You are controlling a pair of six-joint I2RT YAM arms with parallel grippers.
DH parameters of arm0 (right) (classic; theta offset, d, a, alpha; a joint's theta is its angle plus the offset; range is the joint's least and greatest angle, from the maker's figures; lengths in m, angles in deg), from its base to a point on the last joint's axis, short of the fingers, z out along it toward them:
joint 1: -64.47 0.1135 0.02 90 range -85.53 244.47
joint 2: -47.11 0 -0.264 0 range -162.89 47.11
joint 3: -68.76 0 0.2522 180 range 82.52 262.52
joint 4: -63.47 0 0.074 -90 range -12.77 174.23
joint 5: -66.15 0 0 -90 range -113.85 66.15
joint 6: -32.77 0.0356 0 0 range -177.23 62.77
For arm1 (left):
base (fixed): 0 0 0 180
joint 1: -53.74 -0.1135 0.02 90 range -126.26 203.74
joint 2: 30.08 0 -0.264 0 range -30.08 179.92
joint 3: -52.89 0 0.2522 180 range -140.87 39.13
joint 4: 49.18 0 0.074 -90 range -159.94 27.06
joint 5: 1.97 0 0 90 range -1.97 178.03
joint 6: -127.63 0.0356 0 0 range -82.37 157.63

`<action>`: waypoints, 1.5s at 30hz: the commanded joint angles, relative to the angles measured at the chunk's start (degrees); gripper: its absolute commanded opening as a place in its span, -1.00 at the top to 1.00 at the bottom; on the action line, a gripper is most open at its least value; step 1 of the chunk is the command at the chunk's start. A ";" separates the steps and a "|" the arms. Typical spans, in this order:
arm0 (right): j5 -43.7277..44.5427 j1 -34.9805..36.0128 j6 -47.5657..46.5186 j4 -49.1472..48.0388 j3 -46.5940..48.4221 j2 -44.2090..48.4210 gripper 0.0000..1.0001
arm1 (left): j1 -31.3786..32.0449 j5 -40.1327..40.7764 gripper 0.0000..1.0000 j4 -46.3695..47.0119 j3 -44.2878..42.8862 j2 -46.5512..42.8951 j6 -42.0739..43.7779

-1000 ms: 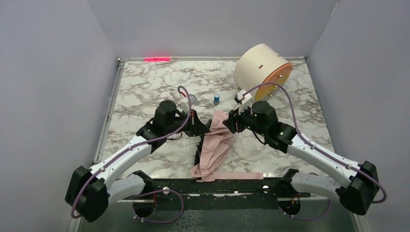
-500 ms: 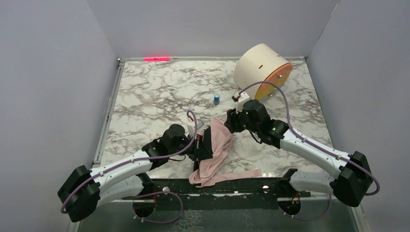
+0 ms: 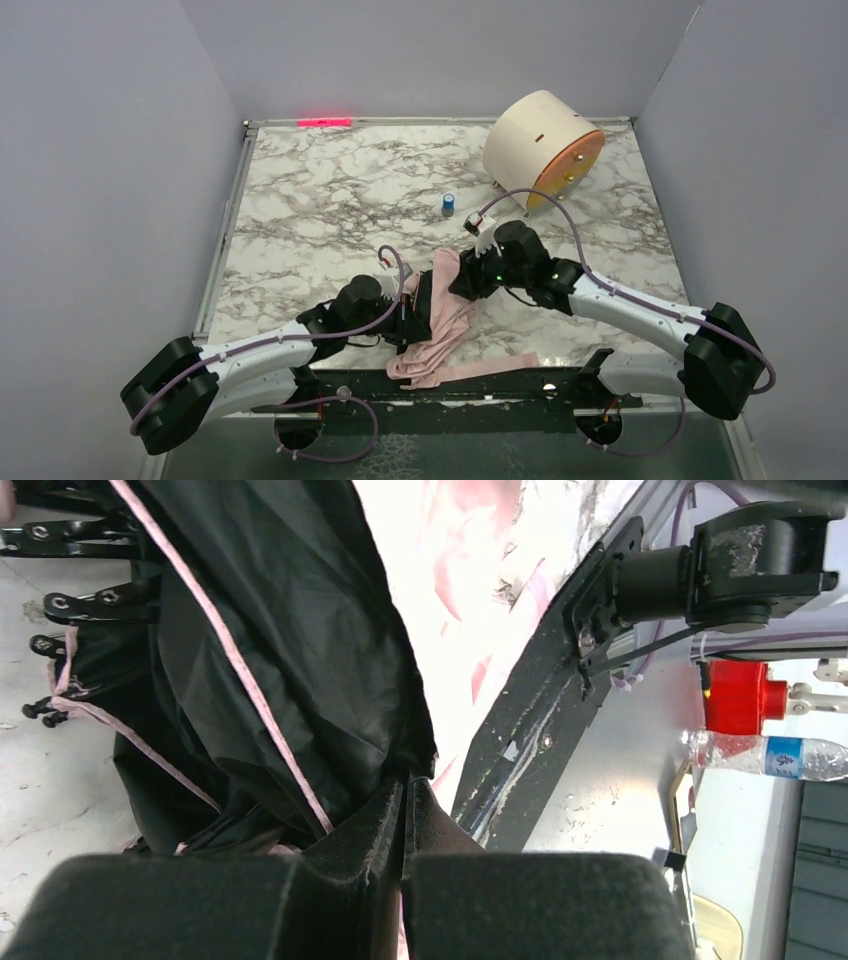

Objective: Put away the umbrella

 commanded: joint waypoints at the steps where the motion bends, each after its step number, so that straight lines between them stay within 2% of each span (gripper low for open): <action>1: -4.89 4.11 3.89 -5.09 -1.85 -2.36 0.26 | 0.52 2.44 0.94 1.40 1.62 1.09 -0.54; 6: -2.03 7.63 6.42 -8.81 -4.22 -6.63 0.36 | 0.55 3.05 0.93 1.27 2.13 1.54 -0.36; 10: -1.17 8.10 7.18 -11.89 -6.55 -10.79 0.42 | 0.64 3.23 0.85 1.02 2.26 1.52 -0.34; 14: 3.29 8.23 6.18 -12.45 -7.66 -14.88 0.45 | 0.78 2.51 0.58 0.92 2.27 0.18 -0.23; 16: 8.07 8.27 5.97 -11.24 -6.85 -16.66 0.46 | 0.93 1.62 0.55 0.93 2.14 -0.99 0.09; 18: 11.60 8.25 4.71 -10.20 -5.54 -18.27 0.46 | 1.07 0.62 0.62 0.95 1.88 -1.97 0.53; 21: 13.64 8.26 2.38 -10.38 -3.75 -20.21 0.47 | 1.16 -0.74 0.98 0.90 1.53 -2.46 0.78; 26: 16.03 8.28 -3.38 -11.23 -1.17 -22.97 0.46 | 1.52 -1.62 1.00 -1.10 -0.65 -3.97 2.02; 30: 17.38 8.27 -9.55 -12.41 -1.05 -23.18 0.45 | 1.47 6.24 0.98 -7.16 -3.45 -12.13 3.67; 32: 18.12 8.11 -12.69 -13.81 -0.80 -23.55 0.45 | 1.51 12.87 0.73 -10.55 -4.42 -17.96 3.60; 36: 17.74 7.80 -20.37 -13.78 2.42 -25.88 0.45 | 1.36 24.79 0.53 -16.98 -7.11 -26.18 4.33; 39: 15.36 7.85 -24.99 -13.80 4.30 -26.61 0.45 | 1.40 29.33 0.43 -20.04 -10.11 -24.22 5.60; 43: 12.85 7.84 -26.11 -15.93 2.31 -23.94 0.39 | 1.31 37.28 0.47 -24.29 -14.79 -15.81 4.16; 45: 11.19 7.85 -25.17 -16.82 0.81 -21.17 0.31 | 0.88 39.21 0.47 -23.22 -15.30 -13.22 3.22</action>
